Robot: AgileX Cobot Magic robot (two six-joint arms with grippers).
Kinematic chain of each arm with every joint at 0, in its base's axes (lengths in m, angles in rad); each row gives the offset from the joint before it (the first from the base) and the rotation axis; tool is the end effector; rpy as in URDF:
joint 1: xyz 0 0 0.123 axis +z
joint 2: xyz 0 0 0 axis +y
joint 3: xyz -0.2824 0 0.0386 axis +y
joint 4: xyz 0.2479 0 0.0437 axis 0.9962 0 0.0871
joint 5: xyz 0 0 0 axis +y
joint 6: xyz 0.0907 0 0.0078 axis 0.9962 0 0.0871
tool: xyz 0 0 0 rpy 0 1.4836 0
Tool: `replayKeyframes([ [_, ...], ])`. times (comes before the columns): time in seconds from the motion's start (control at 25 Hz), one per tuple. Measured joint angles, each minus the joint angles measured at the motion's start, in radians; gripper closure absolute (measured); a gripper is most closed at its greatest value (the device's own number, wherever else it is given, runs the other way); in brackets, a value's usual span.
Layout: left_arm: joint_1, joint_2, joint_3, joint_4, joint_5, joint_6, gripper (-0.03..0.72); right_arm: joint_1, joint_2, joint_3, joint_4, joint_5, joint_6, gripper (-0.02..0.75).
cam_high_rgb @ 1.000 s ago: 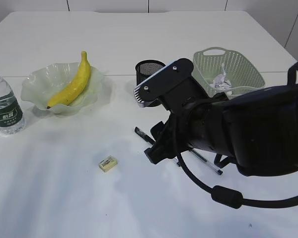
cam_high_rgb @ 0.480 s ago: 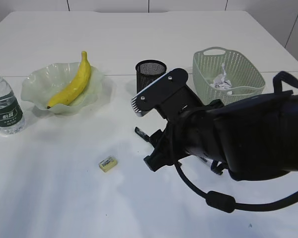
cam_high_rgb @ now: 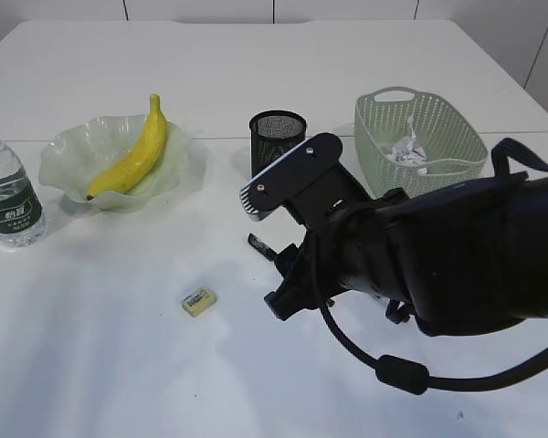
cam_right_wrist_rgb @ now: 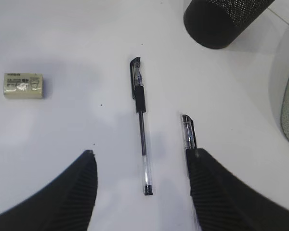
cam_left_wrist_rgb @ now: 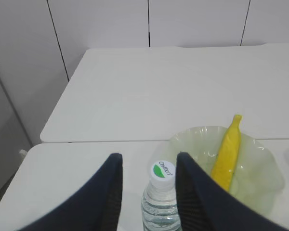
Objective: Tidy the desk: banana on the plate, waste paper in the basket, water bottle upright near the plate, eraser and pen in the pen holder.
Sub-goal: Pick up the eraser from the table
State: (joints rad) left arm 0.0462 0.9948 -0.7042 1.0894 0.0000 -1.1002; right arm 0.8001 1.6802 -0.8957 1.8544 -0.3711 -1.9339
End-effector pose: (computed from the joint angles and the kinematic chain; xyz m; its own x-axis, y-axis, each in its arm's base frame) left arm 0.2175 0.0102 0.3332 -0.2013 -0.0201 -0.9793 -0.0484 0.9988 -0.0106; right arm 0.2558 0.2181 0.1937 -0.4714 -0.5661 -0.6763 -0.5338 0.7935 -0.2922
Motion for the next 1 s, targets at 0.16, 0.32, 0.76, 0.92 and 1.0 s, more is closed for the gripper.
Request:
replayKeyframes([
  [0.16, 0.0, 0.019, 0.0, 0.0, 0.0, 0.0, 0.434, 0.0, 0.004, 0.0, 0.0, 0.0, 0.002, 0.276],
  [0.32, 0.0, 0.023, 0.0, 0.0, 0.0, 0.0, 0.434, 0.0, 0.004, 0.0, 0.0, 0.002, 0.005, 0.276],
  [0.76, 0.0, 0.025, 0.0, 0.0, 0.013, 0.0, 0.434, 0.0, 0.004, 0.0, 0.0, 0.026, 0.005, 0.276],
  [0.92, 0.0, 0.025, 0.0, 0.0, 0.013, 0.0, 0.434, 0.0, 0.004, 0.0, 0.0, 0.085, 0.011, 0.276],
  [1.0, 0.0, 0.025, 0.0, 0.0, 0.013, 0.0, 0.434, 0.0, 0.004, 0.0, -0.002, 0.12, 0.013, 0.276],
])
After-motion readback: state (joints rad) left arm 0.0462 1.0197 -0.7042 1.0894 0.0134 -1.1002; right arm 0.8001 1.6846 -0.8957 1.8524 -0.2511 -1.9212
